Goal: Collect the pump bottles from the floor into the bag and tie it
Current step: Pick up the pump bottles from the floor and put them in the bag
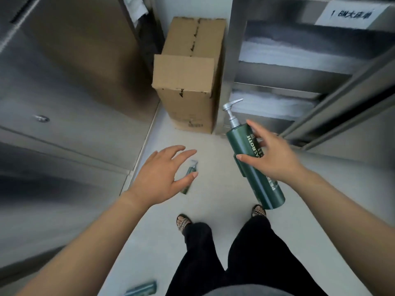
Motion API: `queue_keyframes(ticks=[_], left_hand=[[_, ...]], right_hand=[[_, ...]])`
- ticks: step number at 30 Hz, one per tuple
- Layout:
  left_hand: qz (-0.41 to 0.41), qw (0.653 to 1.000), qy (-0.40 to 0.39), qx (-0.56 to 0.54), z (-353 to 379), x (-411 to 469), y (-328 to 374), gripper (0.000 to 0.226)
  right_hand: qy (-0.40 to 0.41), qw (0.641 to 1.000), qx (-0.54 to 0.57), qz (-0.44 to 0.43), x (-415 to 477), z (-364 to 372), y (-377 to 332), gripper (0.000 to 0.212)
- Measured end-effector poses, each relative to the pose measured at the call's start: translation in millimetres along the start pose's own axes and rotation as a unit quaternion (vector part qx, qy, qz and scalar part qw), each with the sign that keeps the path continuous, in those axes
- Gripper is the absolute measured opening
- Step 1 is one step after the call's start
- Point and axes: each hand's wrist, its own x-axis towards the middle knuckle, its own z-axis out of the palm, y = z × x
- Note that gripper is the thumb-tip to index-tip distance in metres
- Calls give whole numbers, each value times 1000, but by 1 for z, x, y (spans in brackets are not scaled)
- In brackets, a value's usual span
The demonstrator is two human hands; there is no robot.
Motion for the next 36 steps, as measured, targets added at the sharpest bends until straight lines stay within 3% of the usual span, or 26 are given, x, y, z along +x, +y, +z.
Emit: queue_keyframes(ticks=[6,12,17,24,29,36], left_hand=[[32,998,-38,31,17,27,-41,62],[26,998,-51,7,85,72,-74,63],[25,999,-44,-1,191,126,-128,58],[-37,996,-62,-44,386,188,-229,58],[-42,997,-39,-44,517,242,-311,56],[-47,995,-27,-78,642,292,-377,59]], right_hand=[[23,997,58,38,-6,35,6,86],[-7,995,61,77,10,99,66,83],[3,992,74,98,38,197,148,83],[-6,989,114,97,96,380,274,82],[39,975,148,159,132,501,376,84],[40,976,132,170,155,603,457,83]])
